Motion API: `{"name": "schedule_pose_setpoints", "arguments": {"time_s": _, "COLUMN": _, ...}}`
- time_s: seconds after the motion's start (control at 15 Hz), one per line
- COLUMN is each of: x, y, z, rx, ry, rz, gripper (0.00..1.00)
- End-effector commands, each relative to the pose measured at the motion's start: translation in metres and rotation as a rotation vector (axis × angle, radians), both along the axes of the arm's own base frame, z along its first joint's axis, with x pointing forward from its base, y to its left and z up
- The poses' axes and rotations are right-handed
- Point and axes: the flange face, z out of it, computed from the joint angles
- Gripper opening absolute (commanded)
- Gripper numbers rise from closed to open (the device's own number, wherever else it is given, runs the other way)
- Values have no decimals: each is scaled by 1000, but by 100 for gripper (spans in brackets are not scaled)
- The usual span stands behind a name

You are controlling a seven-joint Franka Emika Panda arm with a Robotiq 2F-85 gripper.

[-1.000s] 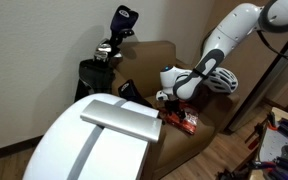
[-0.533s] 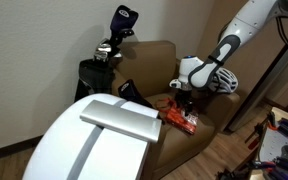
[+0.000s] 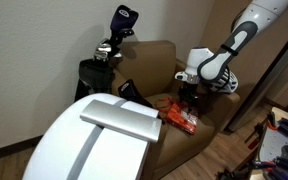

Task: Move the orange bag to the right

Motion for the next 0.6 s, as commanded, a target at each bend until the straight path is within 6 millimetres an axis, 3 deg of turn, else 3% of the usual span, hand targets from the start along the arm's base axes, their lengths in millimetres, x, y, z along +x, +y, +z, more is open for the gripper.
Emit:
{"name": "schedule_pose_setpoints", "arguments": {"time_s": 0.0, "x": -19, "y": 7, "z": 37, "rx": 9, "ry": 81, "rz": 51, "gripper": 100}}
{"name": "schedule_pose_setpoints", "arguments": {"time_s": 0.07, "x": -22, "y": 6, "z": 47, "rx": 15, "ry": 94, "rz": 61, "gripper": 100}}
{"name": "schedule_pose_setpoints", "arguments": {"time_s": 0.13, "x": -8, "y": 10, "z": 23, "rx": -4, "ry": 69, "rz": 33, "gripper": 100}}
{"name": "schedule_pose_setpoints", "arguments": {"time_s": 0.27, "x": -7, "y": 11, "z": 30, "rx": -12, "ry": 68, "rz": 39, "gripper": 100}}
{"name": "schedule_pose_setpoints", "arguments": {"time_s": 0.53, "x": -9, "y": 10, "z": 23, "rx": -17, "ry": 79, "rz": 38, "gripper": 100}}
